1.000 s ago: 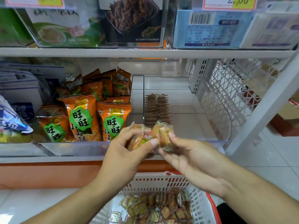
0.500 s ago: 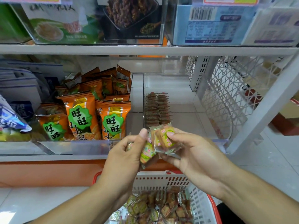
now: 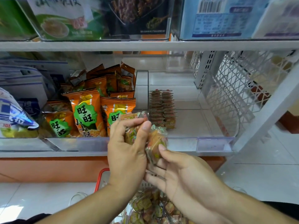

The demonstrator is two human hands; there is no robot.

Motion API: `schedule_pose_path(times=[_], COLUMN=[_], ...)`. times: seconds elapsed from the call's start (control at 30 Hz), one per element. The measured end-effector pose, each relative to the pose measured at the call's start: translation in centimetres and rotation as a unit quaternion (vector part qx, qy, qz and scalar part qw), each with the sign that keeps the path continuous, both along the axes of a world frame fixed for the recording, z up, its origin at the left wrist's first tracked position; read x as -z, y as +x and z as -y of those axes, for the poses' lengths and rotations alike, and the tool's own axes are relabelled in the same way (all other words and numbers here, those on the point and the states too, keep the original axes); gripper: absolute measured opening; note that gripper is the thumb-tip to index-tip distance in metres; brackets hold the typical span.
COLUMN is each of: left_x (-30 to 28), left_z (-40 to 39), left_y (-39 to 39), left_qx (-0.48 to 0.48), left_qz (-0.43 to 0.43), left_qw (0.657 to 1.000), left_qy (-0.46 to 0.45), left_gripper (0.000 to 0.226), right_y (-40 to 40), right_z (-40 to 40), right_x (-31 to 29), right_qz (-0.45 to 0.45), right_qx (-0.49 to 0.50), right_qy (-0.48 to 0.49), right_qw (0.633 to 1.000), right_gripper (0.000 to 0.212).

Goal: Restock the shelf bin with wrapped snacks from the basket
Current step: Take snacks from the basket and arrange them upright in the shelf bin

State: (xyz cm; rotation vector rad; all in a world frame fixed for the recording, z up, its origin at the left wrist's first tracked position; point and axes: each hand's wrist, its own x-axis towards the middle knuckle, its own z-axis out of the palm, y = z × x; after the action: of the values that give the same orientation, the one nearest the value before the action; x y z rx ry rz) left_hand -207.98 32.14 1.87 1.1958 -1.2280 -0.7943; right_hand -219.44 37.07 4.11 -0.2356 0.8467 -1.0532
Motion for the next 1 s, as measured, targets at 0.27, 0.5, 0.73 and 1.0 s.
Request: schedule_pose_path(times=[0.27,0.5,0.73,1.0], left_x=[-0.5,-1.1,-1.8,-0.4], left_z=[1.0,1.2,3.0,1.9], left_y=[0.1,0.6,1.3,0.7], left_qx=[0.042,0.047,0.058,0.117], left_qz=[-0.091,-0.085,-0.121,-0.176], left_qw=[0.994,0.995,0.991,0.972], left_qy=[0.035,0.021,0.014,0.106], left_gripper=[0.011,0.015,0.021,0.030], right_y=[-2.2,-3.5,-8.1,-10.4], right_z=[1.7,3.0,7.1,12.3], right_x=[-0.2,-0.3,-2.1,2.2], right_qz=[-0.007,-0.076,-0.402,-0.720], right_qx=[-0.025,-0.101,-0.024,-0.148], right_qy=[-0.064,-0.122,-0.228,-0.139], right_qw=[0.998,0.984,0.886,0.664], right_gripper=[0.044,0.048,0.064,0.048])
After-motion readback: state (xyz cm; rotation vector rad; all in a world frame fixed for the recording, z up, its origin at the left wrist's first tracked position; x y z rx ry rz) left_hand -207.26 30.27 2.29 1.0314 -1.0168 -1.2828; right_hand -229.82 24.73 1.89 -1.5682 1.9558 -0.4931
